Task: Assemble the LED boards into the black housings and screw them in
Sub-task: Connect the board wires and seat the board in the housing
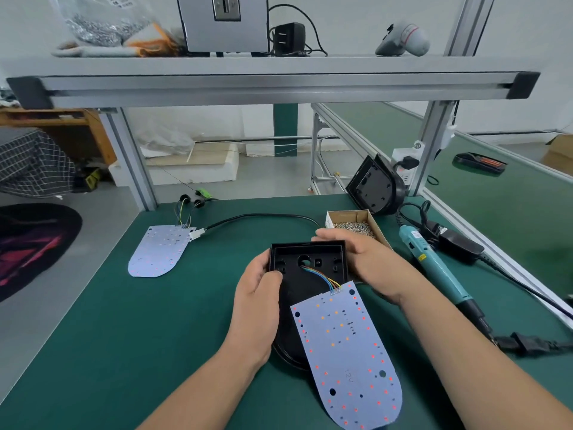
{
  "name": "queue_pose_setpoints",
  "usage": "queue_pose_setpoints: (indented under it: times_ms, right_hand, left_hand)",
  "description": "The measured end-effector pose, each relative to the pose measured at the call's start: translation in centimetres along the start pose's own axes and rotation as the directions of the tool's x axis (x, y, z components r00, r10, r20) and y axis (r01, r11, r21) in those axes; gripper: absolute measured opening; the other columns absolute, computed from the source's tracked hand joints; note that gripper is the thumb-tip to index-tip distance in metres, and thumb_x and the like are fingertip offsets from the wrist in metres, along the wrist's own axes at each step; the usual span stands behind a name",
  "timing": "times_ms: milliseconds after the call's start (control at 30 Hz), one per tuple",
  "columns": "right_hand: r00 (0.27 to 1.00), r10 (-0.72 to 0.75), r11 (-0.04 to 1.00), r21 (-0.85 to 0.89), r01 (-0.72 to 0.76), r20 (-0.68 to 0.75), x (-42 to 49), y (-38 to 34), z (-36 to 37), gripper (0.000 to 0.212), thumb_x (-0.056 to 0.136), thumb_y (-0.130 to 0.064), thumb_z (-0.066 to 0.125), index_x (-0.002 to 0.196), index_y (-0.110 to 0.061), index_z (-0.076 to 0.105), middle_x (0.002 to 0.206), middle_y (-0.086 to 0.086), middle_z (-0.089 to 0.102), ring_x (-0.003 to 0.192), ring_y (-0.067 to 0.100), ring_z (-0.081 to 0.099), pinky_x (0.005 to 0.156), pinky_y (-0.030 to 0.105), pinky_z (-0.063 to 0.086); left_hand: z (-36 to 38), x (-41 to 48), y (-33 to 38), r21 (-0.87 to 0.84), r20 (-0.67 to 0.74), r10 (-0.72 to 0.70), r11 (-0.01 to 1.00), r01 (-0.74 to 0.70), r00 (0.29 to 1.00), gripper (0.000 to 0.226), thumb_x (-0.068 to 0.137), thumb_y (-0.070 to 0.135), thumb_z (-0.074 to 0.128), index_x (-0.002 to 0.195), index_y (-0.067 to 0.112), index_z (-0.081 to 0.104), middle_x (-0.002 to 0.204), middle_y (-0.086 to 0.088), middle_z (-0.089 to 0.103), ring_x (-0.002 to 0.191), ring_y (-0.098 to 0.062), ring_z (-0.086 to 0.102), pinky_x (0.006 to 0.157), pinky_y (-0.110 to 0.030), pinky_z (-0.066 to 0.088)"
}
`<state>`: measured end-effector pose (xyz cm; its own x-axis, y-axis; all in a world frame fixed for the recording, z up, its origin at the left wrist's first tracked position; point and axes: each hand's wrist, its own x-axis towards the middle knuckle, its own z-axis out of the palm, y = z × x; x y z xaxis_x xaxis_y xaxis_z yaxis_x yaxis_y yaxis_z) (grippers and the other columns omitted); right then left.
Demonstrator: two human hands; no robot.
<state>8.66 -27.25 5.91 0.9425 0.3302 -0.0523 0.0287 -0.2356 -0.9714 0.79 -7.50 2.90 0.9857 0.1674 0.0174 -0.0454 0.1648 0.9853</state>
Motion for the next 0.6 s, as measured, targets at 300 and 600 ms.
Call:
queue_pose_setpoints:
  times_ms: [300,600]
  right_hand:
    - [0.986,-0.044,0.999,0.020,0.041,0.160,-1.3,0.7,2.6,0.062,0.099,0.011,0.057,0.097,-0.046,0.082,0.098,-0.015,0.080,0.092,0.000,0.074,0.082,0.022,0.060]
    - [0.942,-0.304,0.861,-0.464,0.209,-0.140,-1.0,-0.8,4.2,0.041,0.075,-0.021,0.063,0.066,-0.061,0.056,0.067,-0.039,0.059,0.059,-0.013,0.050,0.053,0.007,0.037]
  left_hand:
    - [0.0,-0.3,0.8,-0.078,0.018,0.036,0.996,-0.035,0.999,0.051,0.099,0.002,0.041,0.117,0.033,0.078,0.114,-0.003,0.080,0.097,-0.018,0.077,0.075,-0.024,0.060]
    - [-1.1,0.2,0.8,-0.169,-0.013,-0.004,0.986,0.001,1.000,0.057,0.107,0.006,0.045,0.134,0.052,0.066,0.120,-0.016,0.074,0.104,-0.027,0.073,0.097,-0.045,0.059]
